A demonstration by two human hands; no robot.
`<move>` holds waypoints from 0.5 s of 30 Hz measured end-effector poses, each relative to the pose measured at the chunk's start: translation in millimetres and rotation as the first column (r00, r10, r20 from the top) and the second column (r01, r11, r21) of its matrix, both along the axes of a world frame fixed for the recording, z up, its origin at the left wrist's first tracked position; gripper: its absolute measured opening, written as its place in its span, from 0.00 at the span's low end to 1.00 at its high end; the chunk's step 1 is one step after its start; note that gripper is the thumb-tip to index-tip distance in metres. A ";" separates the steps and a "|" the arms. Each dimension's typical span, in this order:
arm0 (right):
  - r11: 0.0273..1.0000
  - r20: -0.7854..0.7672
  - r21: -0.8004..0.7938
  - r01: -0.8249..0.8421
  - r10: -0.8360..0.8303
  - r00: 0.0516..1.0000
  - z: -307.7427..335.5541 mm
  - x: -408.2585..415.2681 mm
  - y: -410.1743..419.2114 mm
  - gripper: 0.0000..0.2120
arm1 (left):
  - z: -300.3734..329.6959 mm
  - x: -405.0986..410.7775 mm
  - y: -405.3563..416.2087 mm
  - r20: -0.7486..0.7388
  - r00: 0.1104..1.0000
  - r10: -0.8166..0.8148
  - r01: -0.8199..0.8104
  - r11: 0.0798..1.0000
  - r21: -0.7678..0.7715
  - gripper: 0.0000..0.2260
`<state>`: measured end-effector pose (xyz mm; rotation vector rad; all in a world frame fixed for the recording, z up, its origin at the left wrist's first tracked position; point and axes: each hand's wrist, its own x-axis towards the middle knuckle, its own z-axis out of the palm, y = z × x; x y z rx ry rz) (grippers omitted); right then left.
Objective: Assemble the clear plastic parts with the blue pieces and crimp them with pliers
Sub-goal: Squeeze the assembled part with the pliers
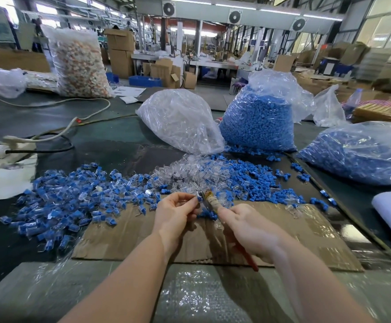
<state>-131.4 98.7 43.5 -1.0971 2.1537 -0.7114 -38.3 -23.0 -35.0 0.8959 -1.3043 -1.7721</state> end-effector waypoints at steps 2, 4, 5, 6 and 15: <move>0.999 0.012 0.031 -0.017 0.016 1.000 5.0 0.8 0.2 0.16 | 0.3 0.1 -0.4 -0.003 1.000 0.017 -0.017 1.000 0.013 0.01; 0.996 0.040 0.070 -0.058 0.055 0.998 8.5 0.6 1.6 0.13 | -0.1 -0.1 -1.1 -0.004 0.999 0.034 -0.034 0.999 0.013 0.01; 0.993 0.034 0.087 -0.080 0.077 0.996 8.6 -0.5 1.9 0.10 | -0.3 -0.2 -1.6 -0.007 0.999 0.042 -0.042 0.999 0.012 0.01; 0.990 0.025 0.104 -0.095 0.092 0.995 9.0 -1.2 2.0 0.07 | -0.8 -0.2 -1.9 -0.010 0.999 0.049 -0.049 0.999 0.014 0.01; 0.987 0.108 0.101 -0.123 0.112 0.988 10.4 -2.9 -3.6 0.02 | -4.6 -2.7 -4.0 -0.022 0.995 0.099 -0.098 0.995 0.027 0.02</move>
